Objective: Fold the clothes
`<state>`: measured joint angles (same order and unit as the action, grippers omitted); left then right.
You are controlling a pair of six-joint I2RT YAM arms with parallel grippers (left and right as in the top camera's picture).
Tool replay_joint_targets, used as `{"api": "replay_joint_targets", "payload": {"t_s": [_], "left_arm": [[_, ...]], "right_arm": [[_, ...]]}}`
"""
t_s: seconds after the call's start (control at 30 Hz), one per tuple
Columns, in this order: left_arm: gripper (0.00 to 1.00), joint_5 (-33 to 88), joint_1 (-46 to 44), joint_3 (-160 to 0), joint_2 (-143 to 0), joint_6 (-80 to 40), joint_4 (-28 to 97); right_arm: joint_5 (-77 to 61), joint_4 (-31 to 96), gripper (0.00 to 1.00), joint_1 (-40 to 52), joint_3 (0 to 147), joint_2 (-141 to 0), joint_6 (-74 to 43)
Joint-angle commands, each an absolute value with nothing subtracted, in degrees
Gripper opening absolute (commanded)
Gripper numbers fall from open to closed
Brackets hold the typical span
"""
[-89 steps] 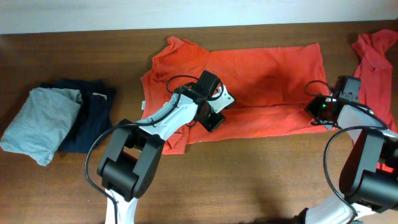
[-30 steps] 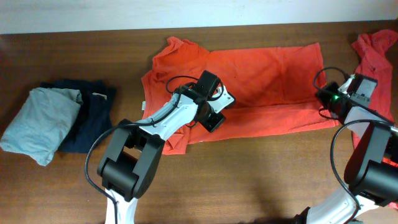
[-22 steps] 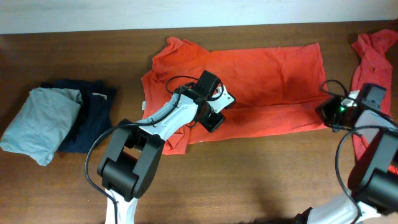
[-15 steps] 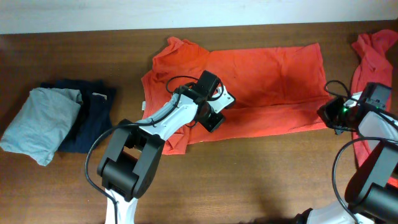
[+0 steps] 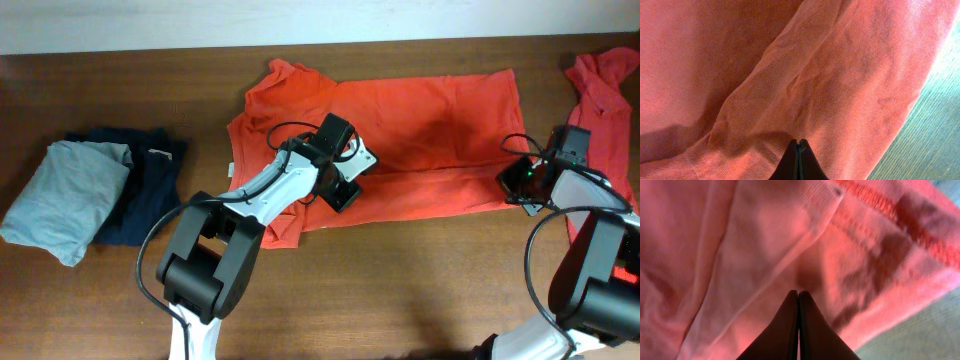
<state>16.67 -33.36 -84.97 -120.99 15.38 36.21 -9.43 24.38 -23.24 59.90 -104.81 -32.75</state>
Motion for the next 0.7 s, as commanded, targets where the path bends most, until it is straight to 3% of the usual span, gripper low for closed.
{"api": "replay_joint_targets", "payload": {"t_s": [0.0,0.67], "left_arm": [[0.0,16.7,-33.2,-85.2,-121.3,15.0,36.2],[0.0,16.7,-33.2,-85.2,-121.3,15.0,36.2]], "right_arm": [[-7.1,22.3,0.04,-23.1,60.1,-107.5,-33.6],[-6.8,7.9,0.04,-23.1,60.1,-108.2,-35.0]]}}
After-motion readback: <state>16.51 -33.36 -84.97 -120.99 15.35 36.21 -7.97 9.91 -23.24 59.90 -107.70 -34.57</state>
